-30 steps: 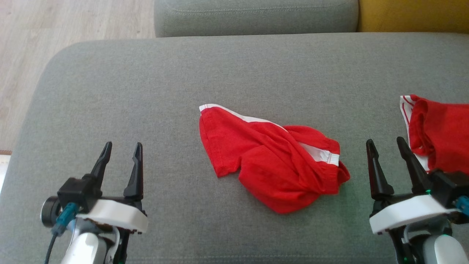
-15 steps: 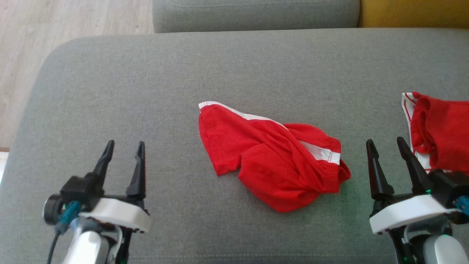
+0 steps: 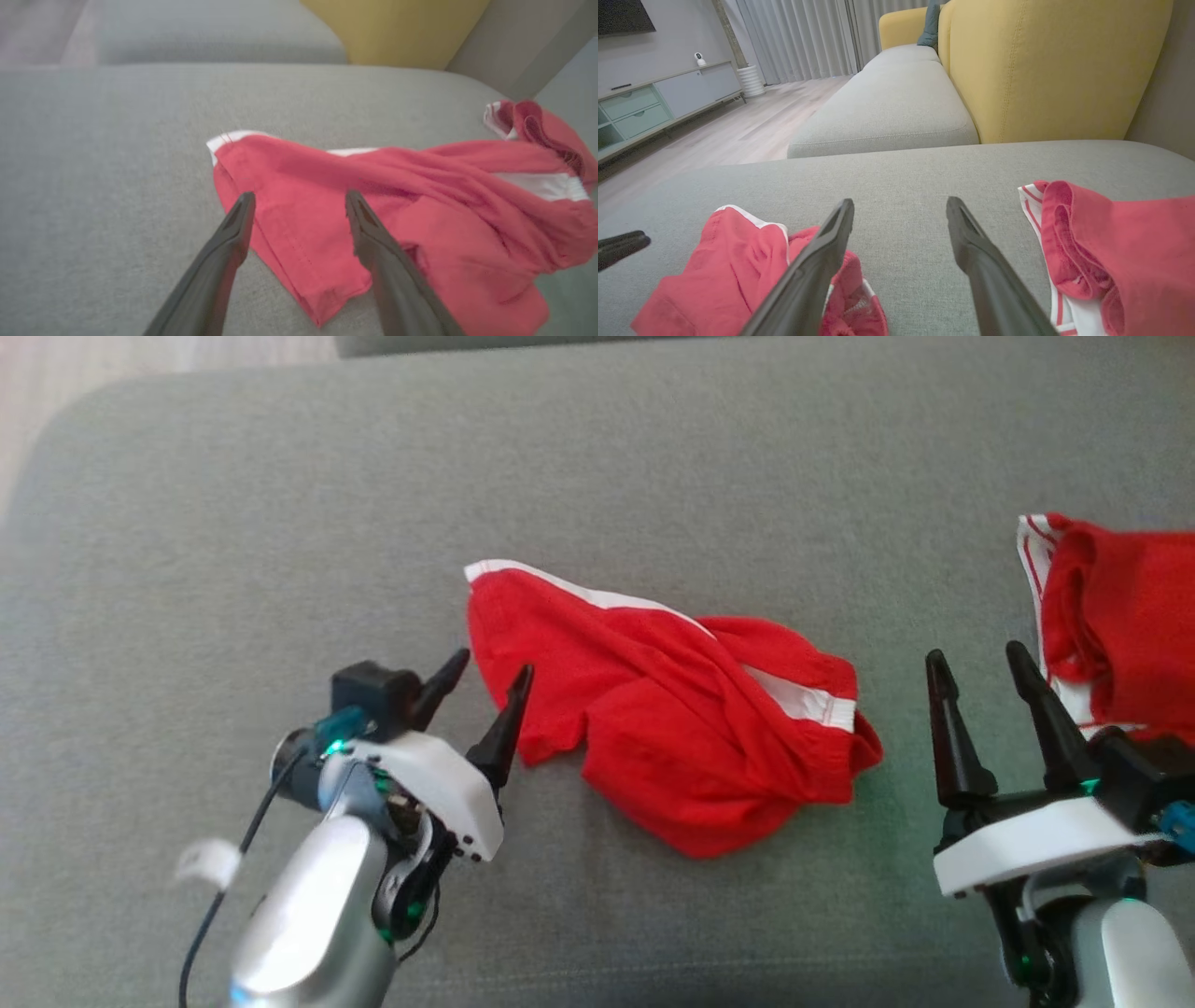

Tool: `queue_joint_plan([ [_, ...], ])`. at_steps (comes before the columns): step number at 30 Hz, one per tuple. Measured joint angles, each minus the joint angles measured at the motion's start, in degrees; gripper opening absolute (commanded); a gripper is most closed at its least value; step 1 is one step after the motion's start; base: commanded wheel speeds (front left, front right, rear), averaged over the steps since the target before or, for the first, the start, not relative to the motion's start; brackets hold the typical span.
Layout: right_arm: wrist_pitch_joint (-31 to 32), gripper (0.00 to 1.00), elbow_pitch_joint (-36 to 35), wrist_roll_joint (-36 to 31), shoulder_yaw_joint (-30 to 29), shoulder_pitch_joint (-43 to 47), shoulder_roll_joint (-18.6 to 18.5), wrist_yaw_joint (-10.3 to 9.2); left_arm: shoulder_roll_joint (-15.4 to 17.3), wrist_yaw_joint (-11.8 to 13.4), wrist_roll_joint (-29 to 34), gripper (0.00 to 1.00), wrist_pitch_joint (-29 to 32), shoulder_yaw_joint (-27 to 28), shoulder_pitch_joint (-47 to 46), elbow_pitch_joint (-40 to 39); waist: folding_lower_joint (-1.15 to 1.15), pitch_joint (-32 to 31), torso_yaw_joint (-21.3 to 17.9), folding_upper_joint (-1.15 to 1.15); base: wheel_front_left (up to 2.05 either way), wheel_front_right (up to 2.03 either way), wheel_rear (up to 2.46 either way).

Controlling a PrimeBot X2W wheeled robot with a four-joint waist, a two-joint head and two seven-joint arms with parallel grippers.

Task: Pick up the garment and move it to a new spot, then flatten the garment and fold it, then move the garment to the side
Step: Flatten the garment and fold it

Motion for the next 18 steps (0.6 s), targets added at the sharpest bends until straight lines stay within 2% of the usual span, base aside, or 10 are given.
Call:
queue_joint_plan([
  [5, 0.00, 1.00, 0.08, 0.00, 0.26, -0.18, 0.00, 0.00, -0.87, -1.04, -2.67, 1.00, 4.24, -0.41, -3.37, 9.45, 0.00, 1.89, -1.93, 0.00, 0.00, 0.00, 0.00],
  [12, -0.18, 1.00, 0.38, 0.09, 0.10, -1.20, 0.01, 0.00, -1.03, -2.21, -4.55, 1.00, 4.58, -0.62, -7.36, 16.48, 0.00, 3.16, -3.53, 0.00, 0.00, 0.00, 0.00],
  [13, -0.18, 1.00, 0.40, 0.09, 0.07, -1.20, 0.01, 0.00, -1.05, -2.53, -4.83, 0.64, 4.20, -0.78, -7.86, 17.00, 0.00, 3.26, -3.56, 0.00, 0.00, 0.00, 0.00],
  [14, -0.29, 1.00, 0.41, 0.09, 0.05, -1.20, 0.01, 0.00, -1.07, -2.57, -5.00, 0.09, 4.16, -0.98, -8.18, 17.28, 0.00, 3.34, -3.56, 0.00, 0.00, 0.00, 0.00],
  [15, -0.33, 1.00, 0.43, 0.11, 0.05, -1.20, 0.01, 0.00, -1.07, -2.58, -5.15, 0.00, 3.90, -1.14, -8.47, 17.78, 0.00, 3.39, -3.52, 0.00, 0.00, 0.00, 0.00],
  [18, -0.33, 1.00, 0.79, 0.85, 0.05, -1.20, 0.01, 0.00, -0.94, -2.83, -5.15, 0.00, 1.49, -2.14, -8.81, 18.52, 0.00, 3.46, -3.28, 0.00, 0.00, 0.00, 0.00],
])
